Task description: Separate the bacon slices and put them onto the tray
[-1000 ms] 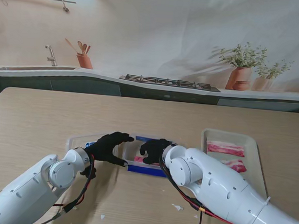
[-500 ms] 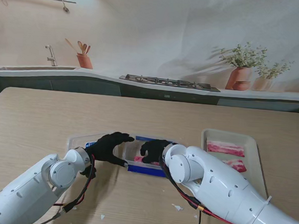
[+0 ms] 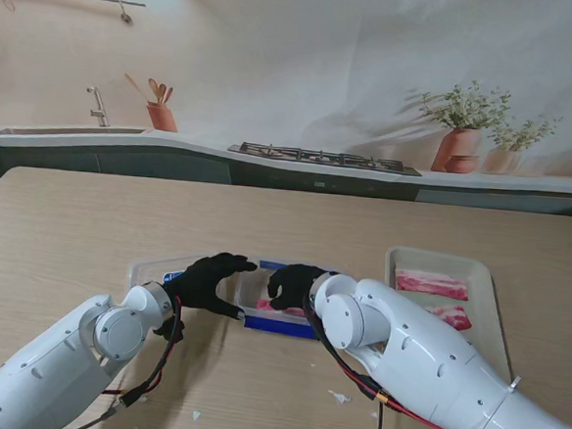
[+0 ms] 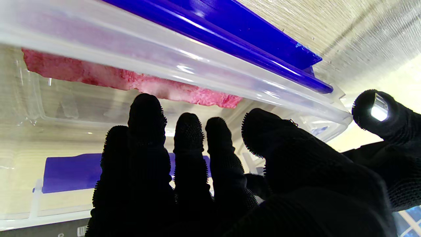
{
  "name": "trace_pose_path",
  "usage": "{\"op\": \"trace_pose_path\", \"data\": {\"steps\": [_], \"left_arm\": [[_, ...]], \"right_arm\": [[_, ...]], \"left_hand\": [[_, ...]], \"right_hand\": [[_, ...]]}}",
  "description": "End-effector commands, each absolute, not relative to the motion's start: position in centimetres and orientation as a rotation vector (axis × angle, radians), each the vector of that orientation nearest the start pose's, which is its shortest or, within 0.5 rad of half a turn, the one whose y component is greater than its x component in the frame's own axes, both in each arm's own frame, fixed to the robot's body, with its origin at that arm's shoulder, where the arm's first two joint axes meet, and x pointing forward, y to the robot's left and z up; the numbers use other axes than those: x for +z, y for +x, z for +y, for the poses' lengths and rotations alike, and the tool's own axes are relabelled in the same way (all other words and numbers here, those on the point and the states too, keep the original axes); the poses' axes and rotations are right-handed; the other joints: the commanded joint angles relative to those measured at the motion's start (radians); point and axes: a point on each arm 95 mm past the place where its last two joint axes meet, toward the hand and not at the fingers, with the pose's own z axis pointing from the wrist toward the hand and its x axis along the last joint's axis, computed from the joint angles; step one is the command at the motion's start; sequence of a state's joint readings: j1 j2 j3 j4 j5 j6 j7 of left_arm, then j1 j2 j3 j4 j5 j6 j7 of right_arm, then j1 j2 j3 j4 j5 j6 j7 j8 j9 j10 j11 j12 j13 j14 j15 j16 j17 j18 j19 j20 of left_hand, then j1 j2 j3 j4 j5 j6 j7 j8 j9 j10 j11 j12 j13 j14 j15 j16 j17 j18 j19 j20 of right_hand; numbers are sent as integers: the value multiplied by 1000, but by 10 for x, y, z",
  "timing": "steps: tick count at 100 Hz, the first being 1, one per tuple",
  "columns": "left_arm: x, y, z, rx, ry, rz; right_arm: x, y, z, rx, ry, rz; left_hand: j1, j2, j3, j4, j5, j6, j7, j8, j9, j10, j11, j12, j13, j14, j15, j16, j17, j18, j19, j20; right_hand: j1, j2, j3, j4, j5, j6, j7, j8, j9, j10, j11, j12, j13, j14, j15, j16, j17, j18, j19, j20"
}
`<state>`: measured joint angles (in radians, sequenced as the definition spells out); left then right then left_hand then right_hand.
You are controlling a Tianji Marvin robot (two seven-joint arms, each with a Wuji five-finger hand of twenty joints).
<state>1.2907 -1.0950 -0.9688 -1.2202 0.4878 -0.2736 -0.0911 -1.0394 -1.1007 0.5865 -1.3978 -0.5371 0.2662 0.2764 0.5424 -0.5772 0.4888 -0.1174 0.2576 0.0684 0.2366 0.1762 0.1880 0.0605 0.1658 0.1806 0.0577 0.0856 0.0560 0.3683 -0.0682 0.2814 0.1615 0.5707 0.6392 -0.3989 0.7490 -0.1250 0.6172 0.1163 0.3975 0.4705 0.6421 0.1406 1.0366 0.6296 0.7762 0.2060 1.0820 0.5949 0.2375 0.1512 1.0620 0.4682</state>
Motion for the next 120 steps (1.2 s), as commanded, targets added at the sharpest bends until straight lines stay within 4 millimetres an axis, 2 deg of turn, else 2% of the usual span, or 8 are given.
{"op": "trace_pose_path", "data": {"steps": [1,11,17,24,32,53,76,120], "left_arm": [[-383,439,-22,-1756,-1607,1707],[-383,439,-21,-1756,-1607,1706],[-383,439,-21,-1757,-1608,1705],[-383,439,-21,-1758,-1608,1703],[-383,439,-21,-1758,-1608,1703],[-383,439,-22,-1757,-1607,1710],[-383,439,-22,-1755,-1607,1712],[-383,439,-21,-1754,-1607,1710]], "right_arm": [[-337,447,125,1313,1520,1954],[-338,447,126,1313,1505,1955],[-339,446,126,1324,1469,1948],[-340,445,126,1332,1433,1950],[-342,444,127,1331,1434,1959],[-351,440,128,1297,1497,1981],[-356,437,130,1273,1575,1986],[-349,435,127,1290,1663,1954]], "left_hand": [[-1,13,-4,31,14,19,1,6,-2,-34,-1,-8,-19,-26,-1,10,-11,7,-37,-11],[-2,12,-5,31,13,19,1,6,-3,-31,-2,-8,-21,-25,-2,10,-12,6,-37,-11],[0,13,-4,32,13,20,1,6,-3,-30,-2,-9,-21,-24,-3,10,-12,7,-37,-11],[-1,11,-5,32,13,20,1,6,-2,-30,-2,-9,-20,-23,-3,10,-11,7,-37,-11],[-1,12,-4,32,13,21,0,6,-3,-31,-2,-9,-20,-23,-3,10,-12,5,-37,-11],[-1,10,-5,32,13,22,0,5,-3,-32,-2,-9,-20,-24,-2,11,-11,7,-37,-11],[0,9,-3,32,13,21,0,5,-3,-31,-2,-9,-20,-24,-3,11,-12,7,-37,-11],[-1,9,-1,32,12,22,-1,5,-3,-32,-3,-9,-20,-24,-3,10,-12,6,-38,-11]], "right_hand": [[-5,-14,32,27,16,22,22,7,23,-23,39,28,33,-14,52,27,-3,22,48,30],[-7,-10,26,26,49,-26,40,16,3,-36,37,50,-1,-19,59,37,-15,19,49,34],[-8,1,14,28,54,-54,49,30,-52,-36,-27,37,-62,-11,-34,-2,-45,11,25,28],[-15,16,-8,32,34,-36,18,27,-105,-14,-162,-79,-149,3,-245,-108,-91,8,-37,-2],[-18,26,-24,35,-4,-2,-18,19,-164,9,-249,-206,-217,5,-374,-168,-113,-2,-83,-31],[-19,53,-52,38,-57,38,-61,4,-223,44,-337,-274,-307,25,-537,-242,-149,-13,-161,-81],[-19,65,-71,42,-49,49,-59,3,-173,60,-318,-268,-237,71,-537,-248,-95,37,-169,-95],[-3,63,-53,44,-10,56,-34,2,-20,61,-141,-196,-14,46,-280,-144,21,80,-45,-47]]}}
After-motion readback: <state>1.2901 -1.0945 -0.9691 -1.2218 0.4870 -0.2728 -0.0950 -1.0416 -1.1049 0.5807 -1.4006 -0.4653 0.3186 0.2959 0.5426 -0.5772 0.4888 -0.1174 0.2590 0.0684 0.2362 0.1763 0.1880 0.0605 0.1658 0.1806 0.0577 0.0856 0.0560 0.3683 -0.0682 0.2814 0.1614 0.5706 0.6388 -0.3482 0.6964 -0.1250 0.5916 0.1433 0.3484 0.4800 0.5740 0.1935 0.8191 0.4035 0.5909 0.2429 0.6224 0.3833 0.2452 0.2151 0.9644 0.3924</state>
